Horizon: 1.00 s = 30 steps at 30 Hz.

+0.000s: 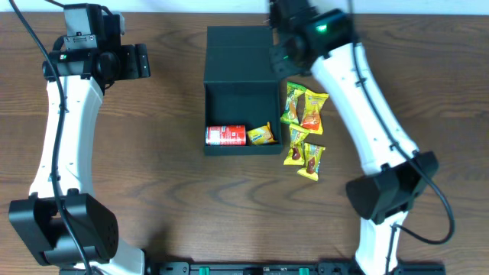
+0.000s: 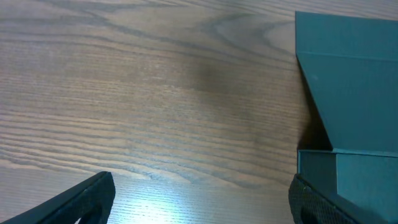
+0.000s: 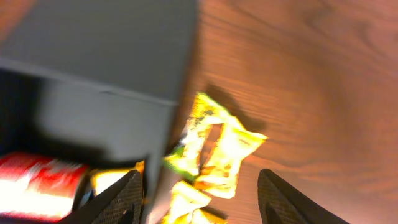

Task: Pack container
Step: 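Withdraw right gripper to the wrappers right of the box, then grasp the green Pandan wrapper with right gripper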

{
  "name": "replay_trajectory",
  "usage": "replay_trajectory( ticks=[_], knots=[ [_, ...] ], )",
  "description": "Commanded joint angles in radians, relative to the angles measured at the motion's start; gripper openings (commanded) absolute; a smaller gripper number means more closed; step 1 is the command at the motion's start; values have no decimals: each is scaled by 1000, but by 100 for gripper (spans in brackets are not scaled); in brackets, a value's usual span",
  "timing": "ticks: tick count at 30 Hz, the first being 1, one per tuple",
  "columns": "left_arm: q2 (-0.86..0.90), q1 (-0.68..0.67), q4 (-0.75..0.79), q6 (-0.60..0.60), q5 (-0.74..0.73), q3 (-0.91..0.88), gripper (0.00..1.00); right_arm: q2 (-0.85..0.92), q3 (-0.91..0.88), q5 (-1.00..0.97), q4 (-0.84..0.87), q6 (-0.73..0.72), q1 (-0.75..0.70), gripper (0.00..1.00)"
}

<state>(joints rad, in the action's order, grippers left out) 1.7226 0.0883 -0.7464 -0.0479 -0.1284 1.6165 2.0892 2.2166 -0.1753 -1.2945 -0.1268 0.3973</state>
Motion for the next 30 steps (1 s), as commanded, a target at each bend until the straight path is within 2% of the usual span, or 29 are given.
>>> replay_trajectory(
  ticks=[1, 7, 14, 15, 18, 19, 22, 25, 28, 30],
  knots=[
    [10, 3, -2, 11, -3, 8, 91, 89, -113, -23, 30, -69, -39, 58],
    [10, 3, -5, 11, -3, 8, 91, 153, -216, 25, 92, -105, -40, 59],
    [10, 3, -8, 11, -3, 8, 91, 195, -256, 69, 113, -104, -39, 54],
    [10, 3, -8, 11, -3, 8, 91, 196, -258, 75, 118, -104, -39, 52],
    [10, 3, -8, 11, -3, 8, 91, 200, -264, 79, 136, -104, -37, 37],
    [10, 3, -8, 11, -3, 8, 91, 201, -266, 82, 137, -104, -36, 36],
    [10, 3, -8, 11, -3, 8, 91, 204, -286, 105, 151, -104, -34, 39],
    [10, 3, -8, 11, -3, 8, 91, 204, -306, 105, 163, -104, -34, 38],
    [10, 3, -7, 11, -3, 8, 91, 204, -316, 105, 177, -104, -32, 33],
    [10, 3, -7, 11, -3, 8, 91, 204, -327, 105, 190, -103, -31, 34]
  ],
)
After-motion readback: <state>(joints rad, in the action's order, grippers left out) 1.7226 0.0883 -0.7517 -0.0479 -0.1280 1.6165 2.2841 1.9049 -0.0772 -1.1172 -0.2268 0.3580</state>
